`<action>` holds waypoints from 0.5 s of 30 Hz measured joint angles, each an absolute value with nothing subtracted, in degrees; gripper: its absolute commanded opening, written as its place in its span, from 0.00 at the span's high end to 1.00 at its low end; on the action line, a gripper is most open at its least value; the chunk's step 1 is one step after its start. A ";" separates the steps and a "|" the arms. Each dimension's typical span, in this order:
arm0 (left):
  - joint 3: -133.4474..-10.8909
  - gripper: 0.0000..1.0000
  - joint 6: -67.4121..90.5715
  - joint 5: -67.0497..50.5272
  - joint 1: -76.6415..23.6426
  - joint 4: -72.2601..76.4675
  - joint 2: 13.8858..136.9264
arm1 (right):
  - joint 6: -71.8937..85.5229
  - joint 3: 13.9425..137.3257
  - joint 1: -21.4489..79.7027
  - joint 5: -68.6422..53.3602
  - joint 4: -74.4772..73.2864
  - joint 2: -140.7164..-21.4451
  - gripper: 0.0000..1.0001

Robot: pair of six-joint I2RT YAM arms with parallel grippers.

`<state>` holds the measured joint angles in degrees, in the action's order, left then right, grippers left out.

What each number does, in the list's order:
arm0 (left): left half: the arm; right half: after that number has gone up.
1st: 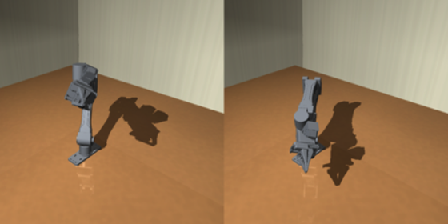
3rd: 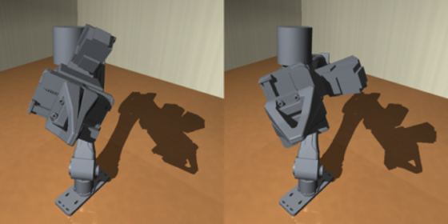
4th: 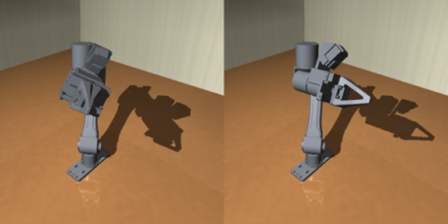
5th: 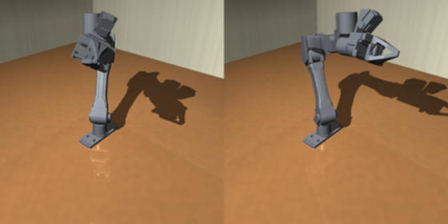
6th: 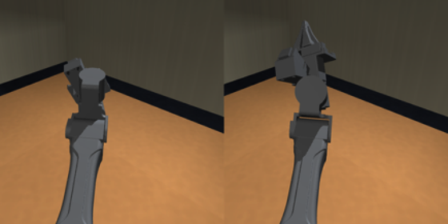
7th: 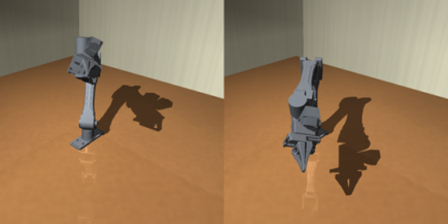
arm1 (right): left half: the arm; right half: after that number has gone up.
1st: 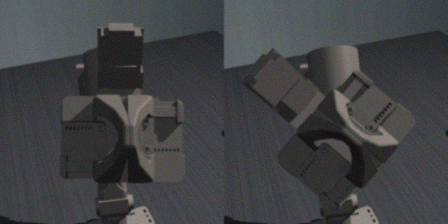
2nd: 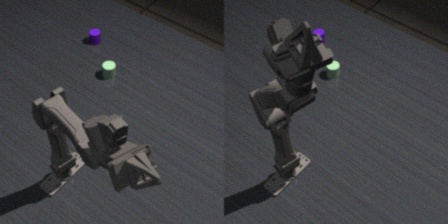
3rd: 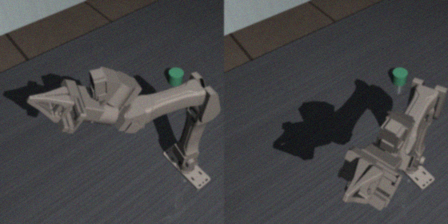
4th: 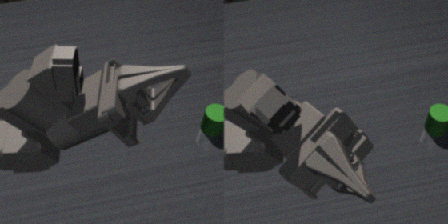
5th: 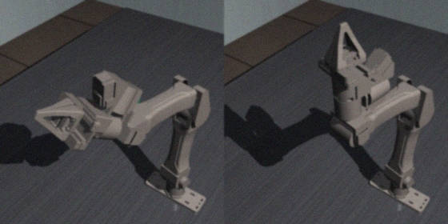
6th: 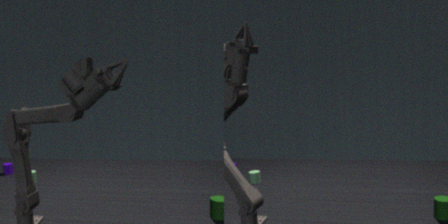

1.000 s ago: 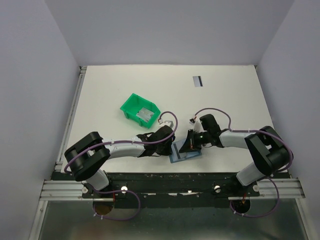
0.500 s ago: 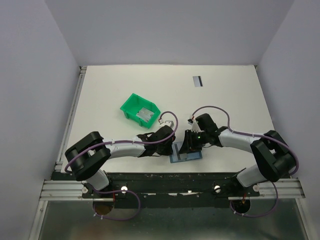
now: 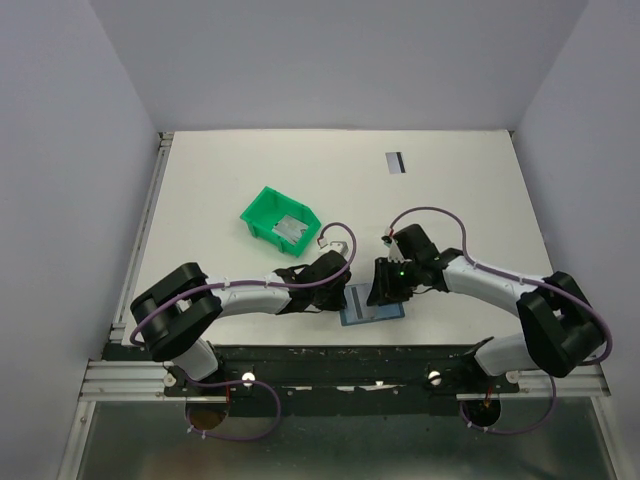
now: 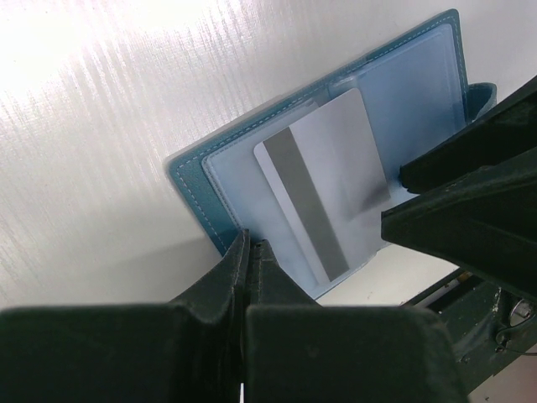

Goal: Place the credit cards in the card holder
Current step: Insert the credit card into the card holder.

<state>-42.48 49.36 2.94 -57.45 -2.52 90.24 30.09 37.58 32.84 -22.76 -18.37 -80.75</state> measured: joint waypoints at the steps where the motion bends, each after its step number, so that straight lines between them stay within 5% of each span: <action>1: -42.48 1.00 49.36 2.94 -57.45 -2.50 90.24 | 29.91 37.69 32.84 -22.00 -19.00 -80.51 0.53; 15: -42.46 1.00 49.39 2.92 -57.45 -2.48 90.24 | 29.63 37.78 32.84 -20.53 -19.11 -81.84 0.71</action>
